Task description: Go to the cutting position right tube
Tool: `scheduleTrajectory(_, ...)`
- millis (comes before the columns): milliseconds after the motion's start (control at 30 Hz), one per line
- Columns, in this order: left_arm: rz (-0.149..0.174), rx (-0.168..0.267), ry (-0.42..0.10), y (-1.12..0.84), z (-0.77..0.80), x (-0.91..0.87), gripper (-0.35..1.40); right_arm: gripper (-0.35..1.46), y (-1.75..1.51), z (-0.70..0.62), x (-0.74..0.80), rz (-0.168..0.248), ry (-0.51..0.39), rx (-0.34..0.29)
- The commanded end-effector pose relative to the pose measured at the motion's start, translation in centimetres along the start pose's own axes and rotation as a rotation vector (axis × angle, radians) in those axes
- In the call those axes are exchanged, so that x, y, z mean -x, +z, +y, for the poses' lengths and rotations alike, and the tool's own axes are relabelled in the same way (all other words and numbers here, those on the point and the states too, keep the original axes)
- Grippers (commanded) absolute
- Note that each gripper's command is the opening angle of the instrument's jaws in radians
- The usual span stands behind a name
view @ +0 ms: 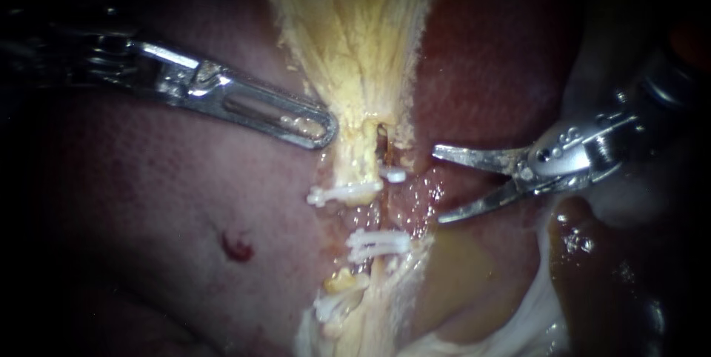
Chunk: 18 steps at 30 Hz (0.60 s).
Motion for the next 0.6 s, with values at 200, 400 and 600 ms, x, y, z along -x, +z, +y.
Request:
scheduleTrajectory(200, 0.000, -0.004, -0.002, -0.27, 0.00, 0.07, -0.35, 1.44, 0.02, 0.00, 0.00, 0.002, 0.000, -0.007)
scheduleTrajectory(400, -0.029, 0.027, -0.013, -0.79, -0.02, 0.18, -0.35, 1.44, 0.03, 0.00, -0.01, 0.004, 0.000, -0.018)
scheduleTrajectory(600, -0.034, 0.038, -0.018, -0.87, 0.00, 0.19, -0.35, 1.44, 0.06, -0.03, 0.01, 0.009, -0.002, -0.035)
